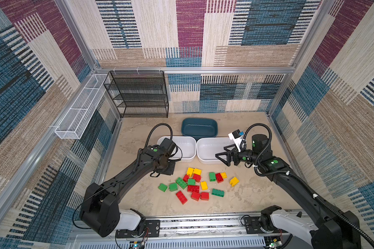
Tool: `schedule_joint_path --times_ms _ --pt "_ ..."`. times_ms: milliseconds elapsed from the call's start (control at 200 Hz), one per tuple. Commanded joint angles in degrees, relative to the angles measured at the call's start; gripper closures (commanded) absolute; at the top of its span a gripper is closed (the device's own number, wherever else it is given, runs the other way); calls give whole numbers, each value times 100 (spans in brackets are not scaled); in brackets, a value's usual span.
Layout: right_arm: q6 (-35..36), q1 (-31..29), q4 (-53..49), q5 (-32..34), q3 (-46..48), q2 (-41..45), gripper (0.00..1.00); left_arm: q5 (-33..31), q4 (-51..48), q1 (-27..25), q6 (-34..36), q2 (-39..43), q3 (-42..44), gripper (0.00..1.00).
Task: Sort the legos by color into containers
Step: 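Carry the yellow brick with the left gripper into the teal bin and release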
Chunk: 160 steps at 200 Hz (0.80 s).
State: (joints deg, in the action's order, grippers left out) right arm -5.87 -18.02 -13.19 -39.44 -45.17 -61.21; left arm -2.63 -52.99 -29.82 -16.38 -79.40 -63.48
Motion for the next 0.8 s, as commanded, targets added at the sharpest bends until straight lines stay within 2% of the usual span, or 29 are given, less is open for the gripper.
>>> schedule_joint_path --times_ms 0,336,796 --pt "16 -6 106 188 -62 8 1 74 -182 71 311 -51 -503 70" --pt "48 -8 249 471 -108 -81 1 397 155 161 658 -1719 -2773 70" --pt "208 70 401 722 -291 -329 1 477 799 339 422 -4503 -5674 71"
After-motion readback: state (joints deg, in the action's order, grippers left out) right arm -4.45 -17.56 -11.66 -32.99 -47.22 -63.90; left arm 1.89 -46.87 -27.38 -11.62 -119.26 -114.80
